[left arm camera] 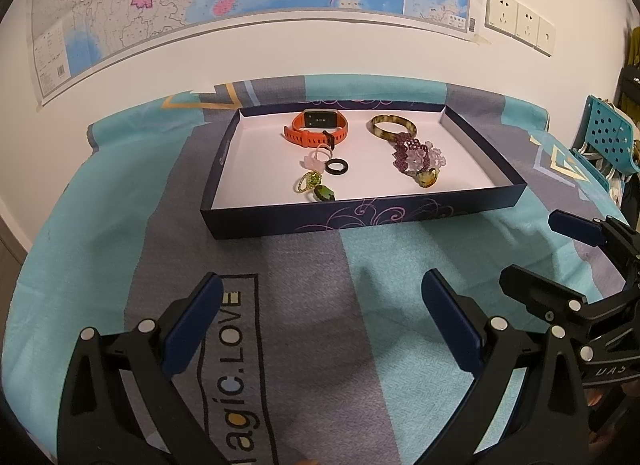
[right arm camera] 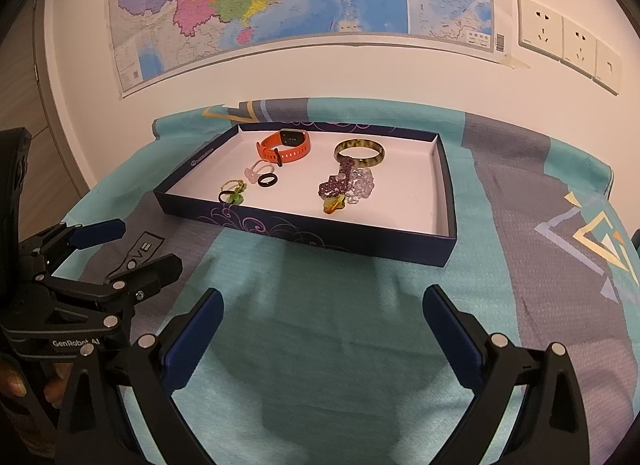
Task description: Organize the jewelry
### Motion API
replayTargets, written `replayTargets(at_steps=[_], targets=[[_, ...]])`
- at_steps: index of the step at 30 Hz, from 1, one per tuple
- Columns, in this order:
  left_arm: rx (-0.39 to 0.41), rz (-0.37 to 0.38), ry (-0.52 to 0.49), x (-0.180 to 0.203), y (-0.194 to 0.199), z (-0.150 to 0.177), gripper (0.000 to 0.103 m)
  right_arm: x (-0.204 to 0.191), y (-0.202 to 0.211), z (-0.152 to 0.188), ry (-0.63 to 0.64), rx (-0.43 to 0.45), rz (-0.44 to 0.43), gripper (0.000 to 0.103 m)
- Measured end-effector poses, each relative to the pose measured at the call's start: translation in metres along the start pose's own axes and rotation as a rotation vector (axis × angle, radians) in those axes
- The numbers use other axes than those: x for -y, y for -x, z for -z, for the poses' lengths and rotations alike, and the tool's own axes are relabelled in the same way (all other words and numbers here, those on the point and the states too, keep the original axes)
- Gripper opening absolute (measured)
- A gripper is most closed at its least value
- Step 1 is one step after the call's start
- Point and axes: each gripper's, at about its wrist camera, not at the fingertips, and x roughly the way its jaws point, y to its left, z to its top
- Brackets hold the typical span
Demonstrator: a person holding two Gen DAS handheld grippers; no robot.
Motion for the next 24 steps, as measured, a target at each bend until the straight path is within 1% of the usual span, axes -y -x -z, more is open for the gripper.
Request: replayTargets(at_steps=[21,24], targets=[[-0.001,-0.004,0.005,0.0010,-0.0025,0.0002,0.098,0.0027,-0.0003,0.0001,0.000,0.002,-0.001,0.096],[0.019,-0.008,-0.002,0.0017,-0.0016,0.0002,0.098,0.0030,0.0001,0.0001,0.000,0.003,-0.001,0.096]])
